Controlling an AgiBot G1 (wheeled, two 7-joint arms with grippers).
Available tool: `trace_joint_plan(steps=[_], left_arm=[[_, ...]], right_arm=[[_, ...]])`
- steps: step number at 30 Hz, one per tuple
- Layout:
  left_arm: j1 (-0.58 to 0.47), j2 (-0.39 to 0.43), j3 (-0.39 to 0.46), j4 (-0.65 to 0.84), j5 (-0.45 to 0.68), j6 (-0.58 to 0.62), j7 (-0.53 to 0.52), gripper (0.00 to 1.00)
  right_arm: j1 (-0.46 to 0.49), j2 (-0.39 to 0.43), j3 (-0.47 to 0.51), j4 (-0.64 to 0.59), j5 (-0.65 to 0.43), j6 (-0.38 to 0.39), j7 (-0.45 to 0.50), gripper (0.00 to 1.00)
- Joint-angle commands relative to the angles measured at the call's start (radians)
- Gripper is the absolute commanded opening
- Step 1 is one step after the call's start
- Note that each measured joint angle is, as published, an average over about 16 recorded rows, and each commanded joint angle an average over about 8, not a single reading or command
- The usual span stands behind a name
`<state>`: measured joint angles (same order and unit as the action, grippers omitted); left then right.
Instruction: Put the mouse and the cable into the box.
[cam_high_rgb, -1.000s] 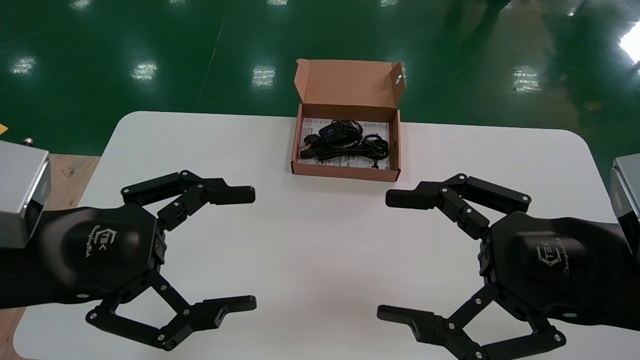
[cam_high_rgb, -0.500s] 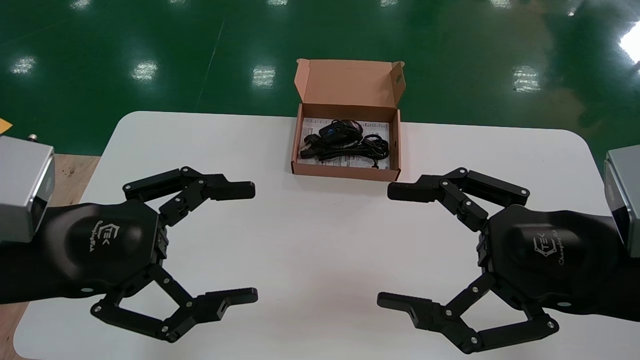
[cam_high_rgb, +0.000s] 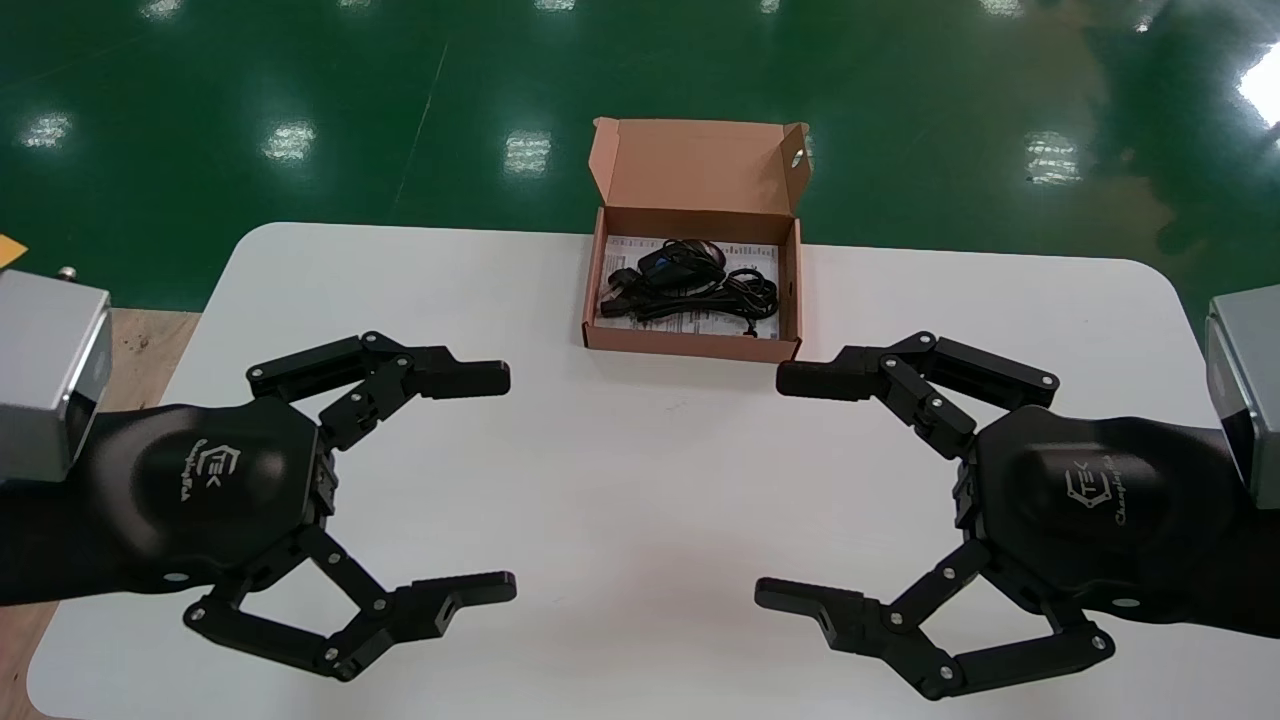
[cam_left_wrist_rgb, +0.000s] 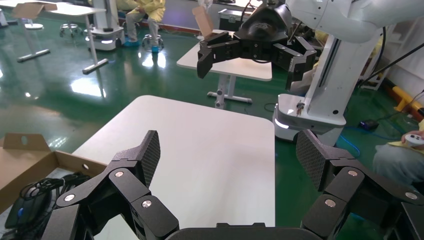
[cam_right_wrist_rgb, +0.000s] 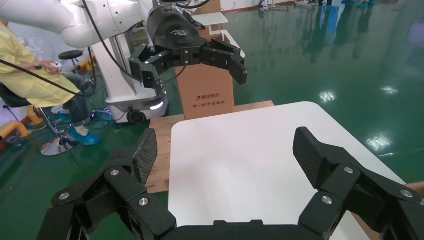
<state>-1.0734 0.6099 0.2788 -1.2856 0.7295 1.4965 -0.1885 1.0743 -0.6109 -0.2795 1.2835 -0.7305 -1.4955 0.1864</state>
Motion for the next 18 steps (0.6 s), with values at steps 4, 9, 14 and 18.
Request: trace_joint_plan(steps=[4, 9, 14, 18], left_arm=[[0.0, 0.0, 0.0, 0.001, 0.0, 0.0, 0.0, 1.0], [-0.001, 0.001, 0.001, 0.001, 0.001, -0.001, 0.001, 1.0], [-0.001, 0.001, 0.001, 0.001, 0.001, -0.001, 0.001, 1.0], [-0.001, 0.001, 0.001, 0.002, 0.001, -0.001, 0.001, 1.0]], right_arm=[[0.001, 0.0, 0.0, -0.001, -0.001, 0.0, 0.0, 1.0], [0.001, -0.001, -0.001, -0.002, -0.001, 0.001, -0.001, 1.0], [0.001, -0.001, -0.001, -0.002, -0.001, 0.001, -0.001, 1.0], [0.001, -0.001, -0.001, -0.002, -0.002, 0.001, -0.001, 1.0]])
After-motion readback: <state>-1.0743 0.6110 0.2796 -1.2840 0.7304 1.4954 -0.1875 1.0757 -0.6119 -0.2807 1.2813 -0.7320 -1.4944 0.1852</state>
